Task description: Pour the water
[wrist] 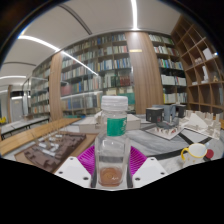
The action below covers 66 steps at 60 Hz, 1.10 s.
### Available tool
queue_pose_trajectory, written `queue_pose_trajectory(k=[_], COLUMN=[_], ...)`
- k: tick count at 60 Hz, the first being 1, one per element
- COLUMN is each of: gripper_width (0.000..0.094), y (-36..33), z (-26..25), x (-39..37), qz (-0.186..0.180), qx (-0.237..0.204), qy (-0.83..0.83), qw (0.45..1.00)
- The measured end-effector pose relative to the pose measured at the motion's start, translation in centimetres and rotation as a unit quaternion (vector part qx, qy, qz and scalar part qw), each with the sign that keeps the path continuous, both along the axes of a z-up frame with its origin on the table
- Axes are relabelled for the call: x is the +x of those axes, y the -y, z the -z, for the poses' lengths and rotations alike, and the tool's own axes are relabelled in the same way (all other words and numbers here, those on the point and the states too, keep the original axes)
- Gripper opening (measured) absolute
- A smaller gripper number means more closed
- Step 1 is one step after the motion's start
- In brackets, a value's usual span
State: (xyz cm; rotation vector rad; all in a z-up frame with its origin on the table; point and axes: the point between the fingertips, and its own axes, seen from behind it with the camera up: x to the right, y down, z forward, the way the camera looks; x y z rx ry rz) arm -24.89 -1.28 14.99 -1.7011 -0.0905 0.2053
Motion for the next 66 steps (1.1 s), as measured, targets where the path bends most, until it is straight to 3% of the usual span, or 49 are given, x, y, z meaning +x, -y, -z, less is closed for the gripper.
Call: queue_pose_trajectory(k=[6,13,21,25,32,46,55,62,66], gripper_width=[0.0405,0.0404,0.0399,0.0400,0.0401,0.0404,0.0402,0.0403,0.0401], y=[1.4,3.6,4.9,3.4,1.8,-0.7,-1.9,-1.8,-1.3], z=[-6.5,-14.1,-19.7,-20.0,-17.7,-8.2,-6.6,-7.5,-9.2], x=[0.5,2.0,6.4,9.9,15.2,21.5,20.9,20.1,19.8], qz=[-0.051,-0.114,-0.193,-0.213,-0.202,-0.126,-0.110,-0.124,-0.131], qx=[0.024,0.029,0.000,-0.014,-0.031,-0.082,-0.100,-0.111,-0.114], qy=[-0.127,-0.322,-0.558,-0.653,-0.763,-0.859,-0.864,-0.860,-0.842], qw=[0.990,0.940,0.807,0.727,0.613,0.489,0.480,0.482,0.510])
